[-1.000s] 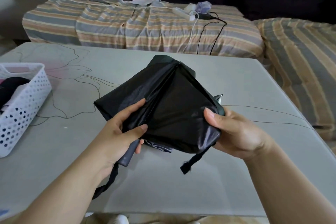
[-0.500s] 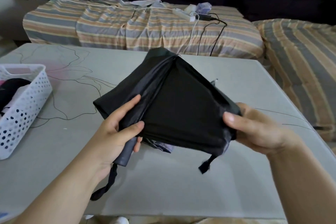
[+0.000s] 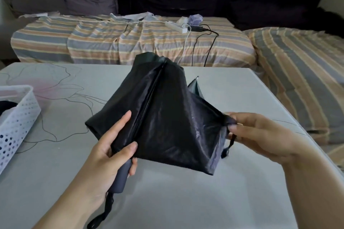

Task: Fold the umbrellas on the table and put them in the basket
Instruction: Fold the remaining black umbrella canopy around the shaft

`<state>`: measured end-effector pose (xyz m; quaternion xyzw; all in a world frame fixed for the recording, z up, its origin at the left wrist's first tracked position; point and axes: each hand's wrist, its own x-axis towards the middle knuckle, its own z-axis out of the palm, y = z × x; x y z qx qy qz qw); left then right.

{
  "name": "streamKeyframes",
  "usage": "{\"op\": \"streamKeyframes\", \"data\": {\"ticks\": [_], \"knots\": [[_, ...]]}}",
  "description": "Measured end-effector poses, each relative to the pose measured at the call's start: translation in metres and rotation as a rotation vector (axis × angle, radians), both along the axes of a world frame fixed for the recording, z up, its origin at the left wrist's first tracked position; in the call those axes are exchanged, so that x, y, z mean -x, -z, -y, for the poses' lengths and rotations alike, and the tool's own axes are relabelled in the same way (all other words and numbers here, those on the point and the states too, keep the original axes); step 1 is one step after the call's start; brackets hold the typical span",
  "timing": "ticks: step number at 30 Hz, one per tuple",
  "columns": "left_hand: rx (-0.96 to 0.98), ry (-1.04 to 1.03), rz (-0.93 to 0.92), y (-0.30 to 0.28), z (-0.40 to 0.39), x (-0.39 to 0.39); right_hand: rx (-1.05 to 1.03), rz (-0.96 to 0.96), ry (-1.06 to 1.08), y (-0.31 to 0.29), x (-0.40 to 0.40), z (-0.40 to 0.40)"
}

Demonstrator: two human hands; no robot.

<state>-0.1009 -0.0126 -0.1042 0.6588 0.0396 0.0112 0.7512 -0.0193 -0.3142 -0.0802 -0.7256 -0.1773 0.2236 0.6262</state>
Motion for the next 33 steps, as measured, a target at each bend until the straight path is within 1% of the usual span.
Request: {"op": "streamKeyframes", "data": {"ticks": [1, 2, 3, 5, 6, 7, 8, 9, 10, 12, 13, 14, 15, 16, 17, 18, 19, 21, 23, 25, 29, 31, 33], "knots": [[0.007, 0.002, -0.006, -0.001, 0.000, 0.000, -0.129, 0.014, -0.047, 0.001, 0.000, 0.003], [0.015, -0.001, -0.012, -0.001, 0.000, 0.000, -0.232, 0.019, -0.046, 0.001, 0.001, 0.004], [0.022, -0.008, -0.015, -0.002, 0.001, 0.000, -0.347, 0.009, -0.017, 0.002, -0.001, 0.005], [0.038, -0.026, -0.021, -0.001, 0.002, -0.001, -0.633, -0.114, 0.040, 0.004, -0.003, 0.005], [0.040, -0.034, -0.023, 0.000, 0.002, -0.001, -0.763, -0.134, 0.085, 0.004, -0.002, 0.005], [0.034, -0.042, -0.019, 0.000, 0.001, -0.001, -0.816, -0.143, 0.134, 0.002, -0.003, 0.006], [0.022, -0.050, -0.012, 0.000, 0.000, -0.001, -0.790, -0.171, 0.214, 0.001, -0.004, 0.003], [0.005, -0.055, -0.005, 0.000, -0.002, -0.001, -0.675, -0.178, 0.335, 0.002, -0.007, 0.001], [-0.014, -0.057, 0.003, 0.000, -0.003, -0.001, -0.449, -0.158, 0.455, 0.004, -0.008, -0.005], [-0.053, -0.049, 0.017, 0.000, -0.004, -0.001, 0.109, -0.134, 0.551, 0.012, -0.010, -0.013], [-0.066, -0.041, 0.020, 0.001, -0.003, -0.001, 0.336, -0.116, 0.606, 0.016, -0.009, -0.018], [-0.075, -0.033, 0.020, 0.001, -0.002, -0.001, 0.465, -0.057, 0.705, 0.018, -0.009, -0.020], [-0.084, -0.024, 0.020, 0.001, -0.001, 0.000, 0.467, 0.052, 0.825, 0.014, -0.007, -0.024], [-0.097, -0.013, 0.023, 0.000, 0.000, 0.001, 0.402, 0.191, 0.908, 0.006, -0.004, -0.029], [-0.118, 0.002, 0.031, 0.000, 0.002, 0.002, 0.321, 0.319, 0.913, -0.003, 0.000, -0.037], [-0.146, 0.021, 0.039, 0.000, 0.003, 0.004, 0.261, 0.397, 0.855, -0.013, 0.002, -0.048], [-0.174, 0.045, 0.046, 0.000, 0.005, 0.006, 0.238, 0.428, 0.773, -0.020, 0.004, -0.059], [-0.219, 0.091, 0.059, 0.003, 0.010, 0.009, 0.254, 0.451, 0.643, -0.022, 0.007, -0.075], [-0.246, 0.135, 0.067, 0.005, 0.014, 0.011, 0.262, 0.498, 0.644, -0.024, 0.006, -0.081], [-0.258, 0.174, 0.067, 0.007, 0.016, 0.013, 0.225, 0.494, 0.677, -0.029, 0.006, -0.078], [-0.260, 0.152, 0.073, 0.008, 0.017, 0.014, -0.007, 0.336, 0.696, -0.029, 0.006, -0.072], [-0.277, 0.131, 0.091, 0.008, 0.017, 0.014, -0.036, 0.303, 0.772, -0.023, 0.004, -0.070], [-0.278, 0.106, 0.105, 0.010, 0.016, 0.013, -0.091, 0.209, 0.815, -0.020, 0.002, -0.070]]}}
